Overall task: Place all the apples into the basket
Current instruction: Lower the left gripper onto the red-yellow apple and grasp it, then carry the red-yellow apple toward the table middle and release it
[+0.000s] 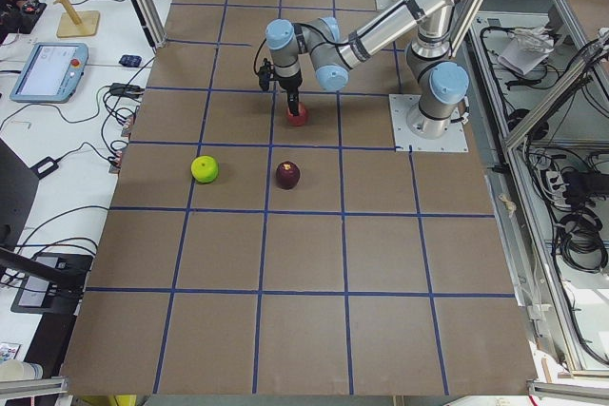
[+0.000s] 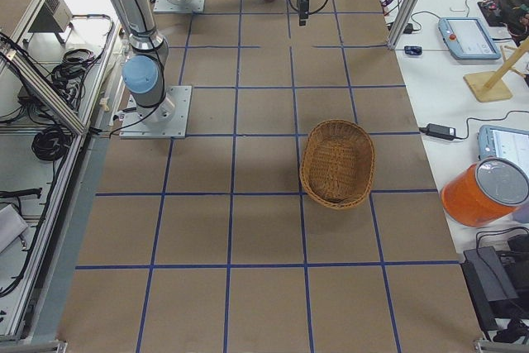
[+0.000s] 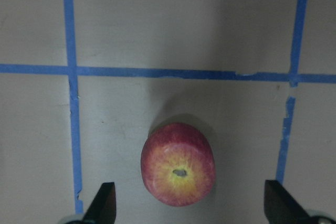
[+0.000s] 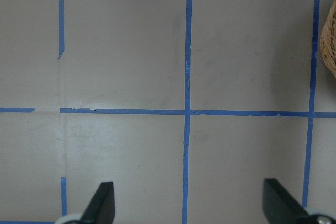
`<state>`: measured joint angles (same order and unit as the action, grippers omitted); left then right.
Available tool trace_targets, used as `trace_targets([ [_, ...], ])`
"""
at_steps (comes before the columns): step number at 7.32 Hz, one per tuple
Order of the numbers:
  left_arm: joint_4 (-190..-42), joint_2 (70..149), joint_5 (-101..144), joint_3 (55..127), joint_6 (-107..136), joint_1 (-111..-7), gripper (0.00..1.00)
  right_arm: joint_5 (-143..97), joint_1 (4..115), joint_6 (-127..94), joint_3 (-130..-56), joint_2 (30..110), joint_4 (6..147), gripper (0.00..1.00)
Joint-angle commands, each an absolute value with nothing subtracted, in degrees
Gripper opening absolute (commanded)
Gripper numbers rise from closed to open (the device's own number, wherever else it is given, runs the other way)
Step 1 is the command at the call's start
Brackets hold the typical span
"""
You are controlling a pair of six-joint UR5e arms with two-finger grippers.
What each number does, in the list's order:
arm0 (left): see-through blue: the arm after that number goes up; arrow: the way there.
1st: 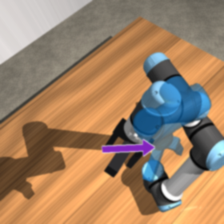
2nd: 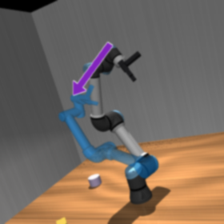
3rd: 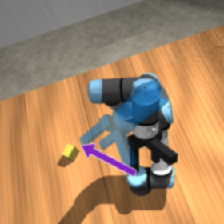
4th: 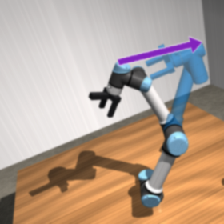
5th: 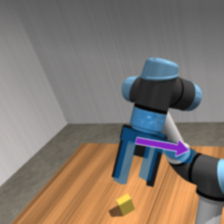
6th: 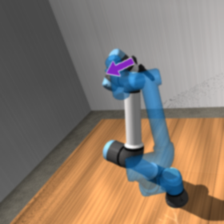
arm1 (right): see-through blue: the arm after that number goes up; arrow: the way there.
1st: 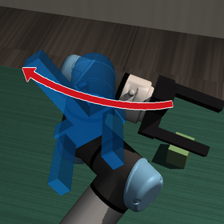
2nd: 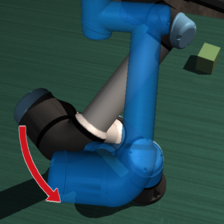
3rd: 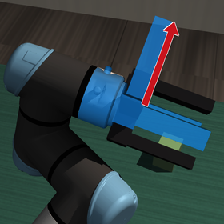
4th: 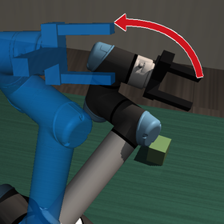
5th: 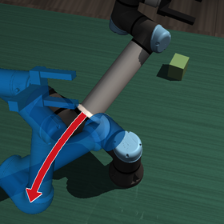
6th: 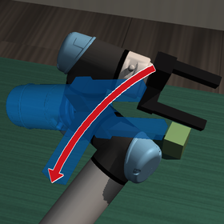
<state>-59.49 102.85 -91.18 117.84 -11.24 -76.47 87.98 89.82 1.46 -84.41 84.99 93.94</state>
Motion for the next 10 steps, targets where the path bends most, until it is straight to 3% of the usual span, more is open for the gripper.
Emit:
trace_targets([
  [1, -58.02, 106.34, -91.49, 118.65, -11.42, -76.46, 1.0, 87.72, 89.82, 1.32, -84.46, 84.99, 94.3, 1.0],
  [2, -56.7, 106.78, -91.58, 118.57, -11.16, -76.46, 0.92, 87.8, 89.82, 1.41, -84.46, 84.99, 94.39, 1.0],
  [3, -56.78, 106.44, -93.06, 118.04, -10.55, -76.81, 0.36, 87.72, 89.82, 1.41, -84.46, 84.99, 94.39, 1.0],
  [4, -57.39, 104.78, -92.81, 117.6, -9.94, -77.08, 0.08, 87.71, 89.82, 1.41, -84.46, 84.99, 94.48, 1.0],
  [5, -57.57, 104.5, -91.94, 115.07, -4.62, -77.95, 0.0, 87.8, 89.82, 1.41, -84.46, 84.99, 94.48, 1.0],
  [8, -63.01, 107.65, -81.32, 102.78, 22.14, -90.13, 0.0, 87.8, 89.74, 1.49, -84.46, 84.9, 94.57, 1.0],
  [10, -60.14, 111.42, -77.61, 100.38, 32.67, -99.53, 0.0, 88.15, 89.74, 1.49, -84.46, 84.9, 94.57, 1.0],
])
